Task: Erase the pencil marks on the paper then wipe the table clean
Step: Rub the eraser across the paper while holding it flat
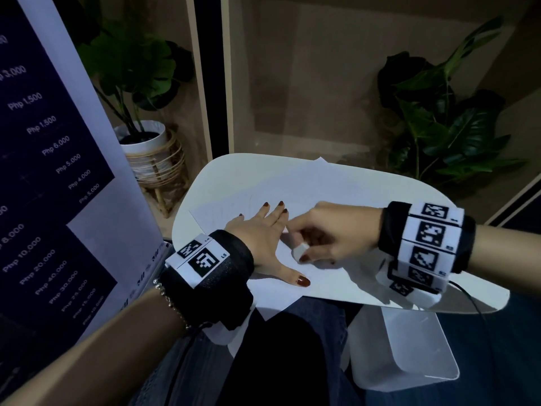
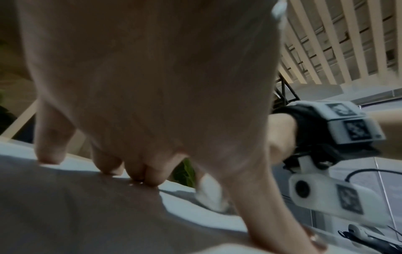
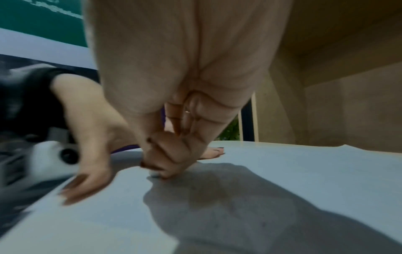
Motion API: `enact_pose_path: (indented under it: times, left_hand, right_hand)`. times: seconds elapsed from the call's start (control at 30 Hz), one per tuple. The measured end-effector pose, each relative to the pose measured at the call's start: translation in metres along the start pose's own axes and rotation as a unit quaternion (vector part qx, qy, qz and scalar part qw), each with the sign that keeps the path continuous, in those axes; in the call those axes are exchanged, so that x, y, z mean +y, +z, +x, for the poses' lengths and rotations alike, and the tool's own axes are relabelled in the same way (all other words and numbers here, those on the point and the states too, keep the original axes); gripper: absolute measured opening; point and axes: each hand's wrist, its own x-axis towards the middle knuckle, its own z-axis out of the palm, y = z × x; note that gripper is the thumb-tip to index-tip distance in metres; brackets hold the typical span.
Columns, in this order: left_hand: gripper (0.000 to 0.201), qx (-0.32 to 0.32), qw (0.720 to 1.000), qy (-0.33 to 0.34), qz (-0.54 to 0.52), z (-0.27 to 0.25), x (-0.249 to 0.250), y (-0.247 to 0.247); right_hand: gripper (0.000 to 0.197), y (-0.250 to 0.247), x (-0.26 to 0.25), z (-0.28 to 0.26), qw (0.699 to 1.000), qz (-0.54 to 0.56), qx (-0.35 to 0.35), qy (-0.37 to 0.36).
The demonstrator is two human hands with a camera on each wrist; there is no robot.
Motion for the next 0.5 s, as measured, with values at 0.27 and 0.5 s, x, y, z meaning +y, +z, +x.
enact_pose_path:
  times: [0.27, 0.5]
  left_hand:
    - [0.133, 0.001, 1.0, -0.003, 0.02, -0.002, 0.001, 0.001]
    - [0.135, -0.005, 1.0, -0.005, 0.011, -0.001, 0.001, 0.001]
  right_hand:
    - [0.021, -0.016, 0.019, 0.003, 0.993, -0.089, 0.054, 0.047]
    - [0.021, -0.008, 0.007, -0.009, 0.995, 0.043, -0.086, 0.023]
